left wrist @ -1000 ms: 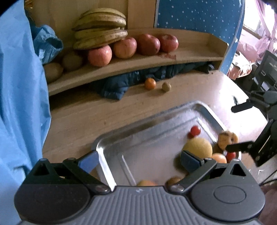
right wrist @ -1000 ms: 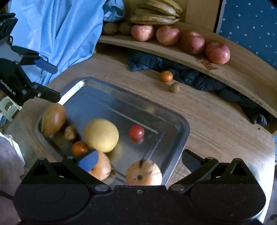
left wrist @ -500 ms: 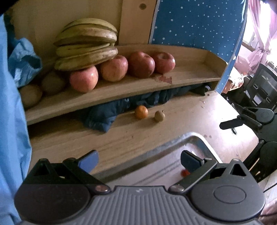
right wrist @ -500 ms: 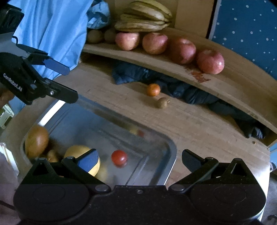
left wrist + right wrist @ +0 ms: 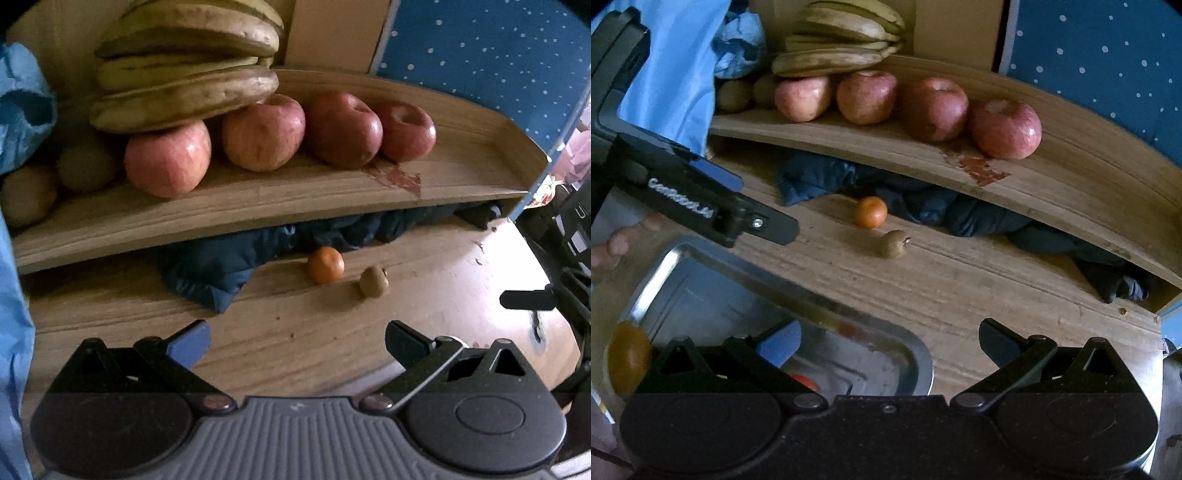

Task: Organize fruits
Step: 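Move the left gripper to the small orange while the right approaches the small brown fruit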

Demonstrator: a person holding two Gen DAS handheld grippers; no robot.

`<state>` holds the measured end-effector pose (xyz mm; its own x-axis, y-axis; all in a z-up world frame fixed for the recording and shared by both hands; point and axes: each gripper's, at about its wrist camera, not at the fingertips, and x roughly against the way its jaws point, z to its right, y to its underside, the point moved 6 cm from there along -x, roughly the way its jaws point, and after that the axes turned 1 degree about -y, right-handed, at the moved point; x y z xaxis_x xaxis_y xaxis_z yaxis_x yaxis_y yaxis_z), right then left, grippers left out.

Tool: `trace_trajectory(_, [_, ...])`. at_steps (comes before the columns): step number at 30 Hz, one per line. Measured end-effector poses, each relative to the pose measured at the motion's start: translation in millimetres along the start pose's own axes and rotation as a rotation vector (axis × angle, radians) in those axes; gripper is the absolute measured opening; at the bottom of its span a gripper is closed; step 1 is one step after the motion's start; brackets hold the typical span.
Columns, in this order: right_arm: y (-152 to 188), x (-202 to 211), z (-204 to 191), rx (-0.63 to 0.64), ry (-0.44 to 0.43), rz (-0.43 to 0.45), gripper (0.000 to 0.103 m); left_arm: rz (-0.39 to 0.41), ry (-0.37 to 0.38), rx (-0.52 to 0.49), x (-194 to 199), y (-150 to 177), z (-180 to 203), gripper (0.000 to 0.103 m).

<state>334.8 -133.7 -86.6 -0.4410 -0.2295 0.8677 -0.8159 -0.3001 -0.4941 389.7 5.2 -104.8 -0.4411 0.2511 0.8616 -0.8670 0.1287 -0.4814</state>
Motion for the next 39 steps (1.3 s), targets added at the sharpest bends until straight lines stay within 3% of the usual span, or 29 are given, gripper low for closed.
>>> trace_trajectory(19, [-22,-43,7,-0.004,0.102,-0.041,0.102,-0.066,0.047,-0.002,-49,-27,6,0.103])
trace_trajectory(28, [-30,-55,8,0.009,0.107,-0.032,0.090,-0.049,0.100,0.001,-55,-34,9,0.102])
trace_trajectory(39, [-38,-68,5,0.016,0.071,-0.023,0.071,-0.040,0.134,0.056,-61,-36,9,0.083])
